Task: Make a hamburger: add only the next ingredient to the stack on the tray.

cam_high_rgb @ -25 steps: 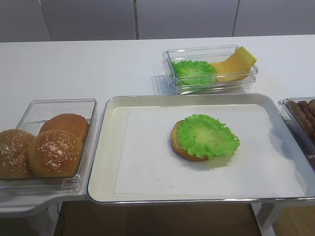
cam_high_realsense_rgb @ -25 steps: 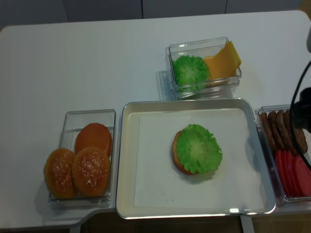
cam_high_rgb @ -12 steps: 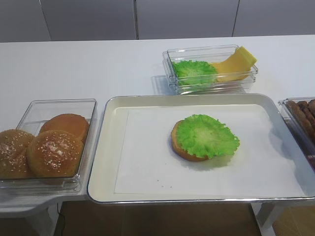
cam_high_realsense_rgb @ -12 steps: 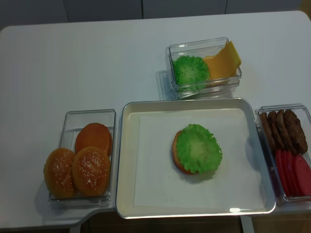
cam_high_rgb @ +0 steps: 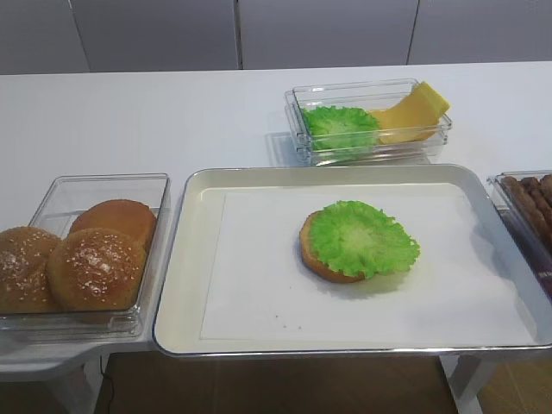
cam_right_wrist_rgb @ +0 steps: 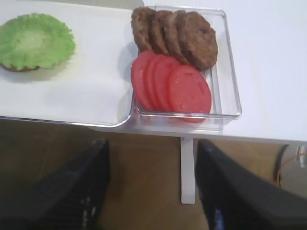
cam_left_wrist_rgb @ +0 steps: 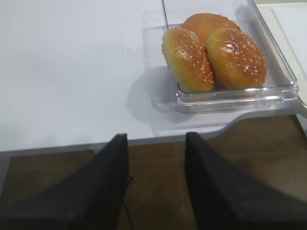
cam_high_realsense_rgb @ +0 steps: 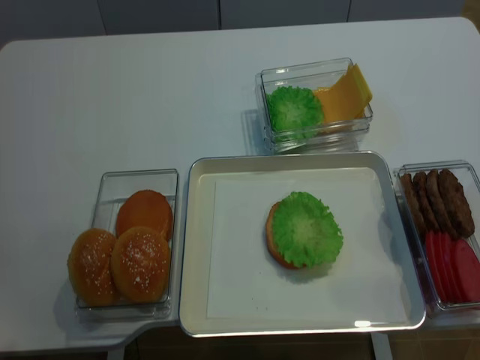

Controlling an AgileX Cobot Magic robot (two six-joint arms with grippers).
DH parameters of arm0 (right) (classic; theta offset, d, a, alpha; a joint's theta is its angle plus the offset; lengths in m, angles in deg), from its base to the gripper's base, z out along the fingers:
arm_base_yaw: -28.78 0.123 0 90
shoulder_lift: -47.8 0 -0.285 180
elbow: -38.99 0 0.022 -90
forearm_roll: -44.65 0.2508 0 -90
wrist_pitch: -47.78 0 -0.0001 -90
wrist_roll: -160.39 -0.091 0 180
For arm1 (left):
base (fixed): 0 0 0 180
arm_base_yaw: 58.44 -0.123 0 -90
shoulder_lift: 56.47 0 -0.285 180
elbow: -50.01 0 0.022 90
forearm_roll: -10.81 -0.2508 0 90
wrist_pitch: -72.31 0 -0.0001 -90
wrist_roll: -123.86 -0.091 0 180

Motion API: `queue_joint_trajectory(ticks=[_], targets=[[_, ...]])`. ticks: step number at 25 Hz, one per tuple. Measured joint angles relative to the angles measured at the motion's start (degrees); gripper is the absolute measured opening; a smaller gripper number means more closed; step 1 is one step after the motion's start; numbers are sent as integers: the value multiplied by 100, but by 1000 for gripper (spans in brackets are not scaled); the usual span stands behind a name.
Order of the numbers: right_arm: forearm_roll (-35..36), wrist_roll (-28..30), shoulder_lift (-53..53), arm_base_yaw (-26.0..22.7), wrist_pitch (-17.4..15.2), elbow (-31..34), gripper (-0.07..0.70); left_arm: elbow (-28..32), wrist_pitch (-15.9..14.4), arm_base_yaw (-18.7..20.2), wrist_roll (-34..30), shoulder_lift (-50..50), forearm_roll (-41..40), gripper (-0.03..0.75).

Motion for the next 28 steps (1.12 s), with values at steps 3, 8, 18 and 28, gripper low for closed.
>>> queue_joint_trajectory(ticks=[3,8,18,28], targets=[[0,0,381,0,-15,159,428,0,0,0,0,0,0,299],[10,0,964,0,-41,450,428,0,0,0,0,0,0,299],[10,-84,1271,0,247,1027,428,0,0,0,0,0,0,299],[-1,-105,1279,0,668,1258,428,0,0,0,0,0,0,299]])
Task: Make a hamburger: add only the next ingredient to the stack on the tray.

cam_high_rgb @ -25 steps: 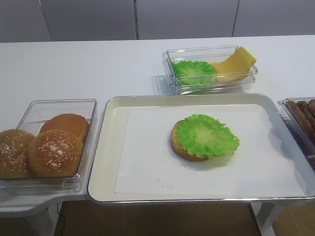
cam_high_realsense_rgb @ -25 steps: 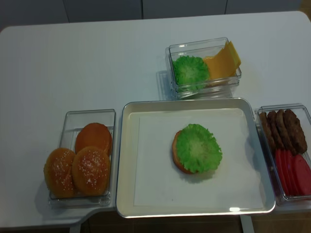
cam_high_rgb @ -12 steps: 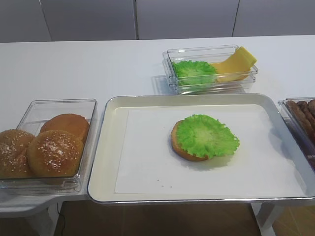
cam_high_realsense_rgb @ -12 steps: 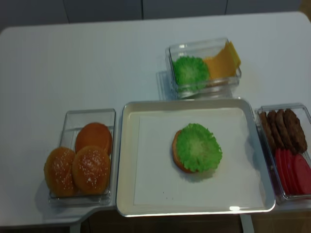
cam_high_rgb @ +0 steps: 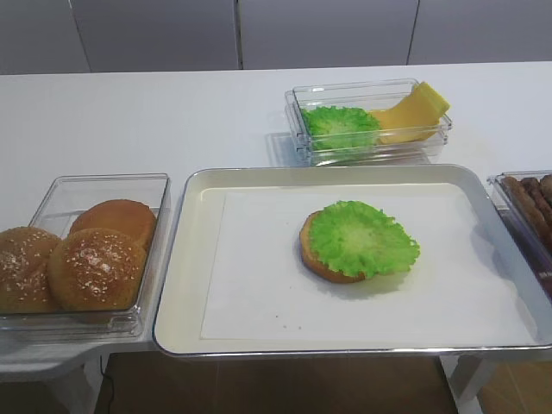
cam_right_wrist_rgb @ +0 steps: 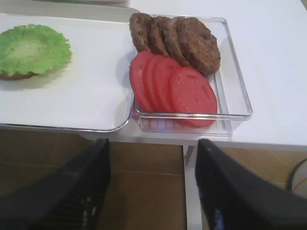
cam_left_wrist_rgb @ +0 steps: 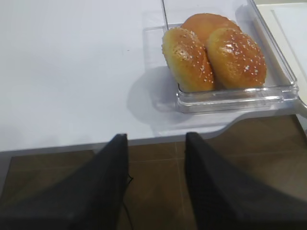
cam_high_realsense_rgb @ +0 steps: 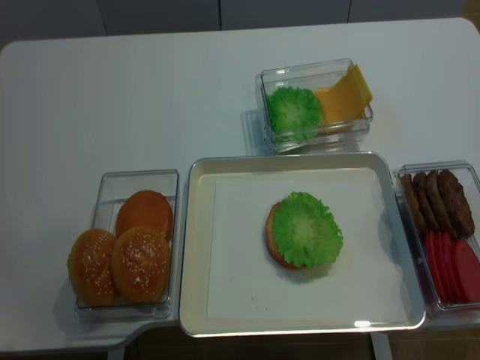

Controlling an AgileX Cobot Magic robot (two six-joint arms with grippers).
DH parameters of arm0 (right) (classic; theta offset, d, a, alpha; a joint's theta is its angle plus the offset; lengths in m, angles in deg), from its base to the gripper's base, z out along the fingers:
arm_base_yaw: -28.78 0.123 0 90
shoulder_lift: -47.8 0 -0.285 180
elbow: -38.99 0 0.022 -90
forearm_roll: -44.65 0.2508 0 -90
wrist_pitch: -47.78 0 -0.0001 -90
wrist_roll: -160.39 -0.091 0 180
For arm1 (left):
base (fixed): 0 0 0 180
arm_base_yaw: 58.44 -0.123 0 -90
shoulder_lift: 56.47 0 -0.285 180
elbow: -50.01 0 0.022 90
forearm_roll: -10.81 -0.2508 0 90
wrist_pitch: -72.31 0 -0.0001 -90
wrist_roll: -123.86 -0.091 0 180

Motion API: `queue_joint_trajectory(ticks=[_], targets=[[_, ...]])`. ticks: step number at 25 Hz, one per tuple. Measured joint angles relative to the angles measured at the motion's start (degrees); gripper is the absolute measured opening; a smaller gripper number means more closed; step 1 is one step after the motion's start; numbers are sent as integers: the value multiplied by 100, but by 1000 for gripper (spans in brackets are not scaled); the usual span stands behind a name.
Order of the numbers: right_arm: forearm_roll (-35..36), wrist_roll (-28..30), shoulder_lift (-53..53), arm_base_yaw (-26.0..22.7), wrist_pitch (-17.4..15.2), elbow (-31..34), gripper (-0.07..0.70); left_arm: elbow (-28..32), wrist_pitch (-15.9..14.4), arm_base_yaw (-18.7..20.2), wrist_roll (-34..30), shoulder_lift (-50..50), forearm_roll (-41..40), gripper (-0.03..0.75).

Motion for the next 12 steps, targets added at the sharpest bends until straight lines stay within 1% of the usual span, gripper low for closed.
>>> queue_joint_trajectory(ticks=[12], targets=[[0,0,0,0,0,0,427,0,0,0,0,0,0,299]])
